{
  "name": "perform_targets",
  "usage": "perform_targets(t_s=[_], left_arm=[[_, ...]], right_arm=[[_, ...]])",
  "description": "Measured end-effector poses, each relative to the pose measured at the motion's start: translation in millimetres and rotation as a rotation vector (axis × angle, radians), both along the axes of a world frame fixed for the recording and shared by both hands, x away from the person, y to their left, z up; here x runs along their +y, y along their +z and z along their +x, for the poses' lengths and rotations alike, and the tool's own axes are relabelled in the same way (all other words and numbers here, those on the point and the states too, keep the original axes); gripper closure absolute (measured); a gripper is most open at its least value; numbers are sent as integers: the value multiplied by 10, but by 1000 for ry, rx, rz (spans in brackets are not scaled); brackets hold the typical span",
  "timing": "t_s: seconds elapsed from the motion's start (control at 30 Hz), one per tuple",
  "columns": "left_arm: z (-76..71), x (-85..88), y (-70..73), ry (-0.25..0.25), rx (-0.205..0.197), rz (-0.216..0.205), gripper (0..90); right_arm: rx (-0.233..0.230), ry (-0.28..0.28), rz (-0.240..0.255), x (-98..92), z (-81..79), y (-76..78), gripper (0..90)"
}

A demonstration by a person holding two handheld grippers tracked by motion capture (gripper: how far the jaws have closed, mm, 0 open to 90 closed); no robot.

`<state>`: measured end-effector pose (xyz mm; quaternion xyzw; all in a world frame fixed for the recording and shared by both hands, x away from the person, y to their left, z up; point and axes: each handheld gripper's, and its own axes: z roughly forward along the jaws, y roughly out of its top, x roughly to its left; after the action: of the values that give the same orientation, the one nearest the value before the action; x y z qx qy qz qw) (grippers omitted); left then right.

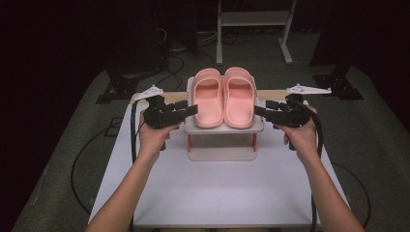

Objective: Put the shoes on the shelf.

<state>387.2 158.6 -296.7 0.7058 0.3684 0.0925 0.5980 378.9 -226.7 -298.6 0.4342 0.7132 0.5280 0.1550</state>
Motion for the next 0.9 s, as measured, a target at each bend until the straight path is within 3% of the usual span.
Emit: perform_targets(t_s=[0.9], left_arm=[[-142, 83, -103, -12, 4, -10, 413]], right_arm=[[-9, 25, -4, -78, -172, -103, 373]])
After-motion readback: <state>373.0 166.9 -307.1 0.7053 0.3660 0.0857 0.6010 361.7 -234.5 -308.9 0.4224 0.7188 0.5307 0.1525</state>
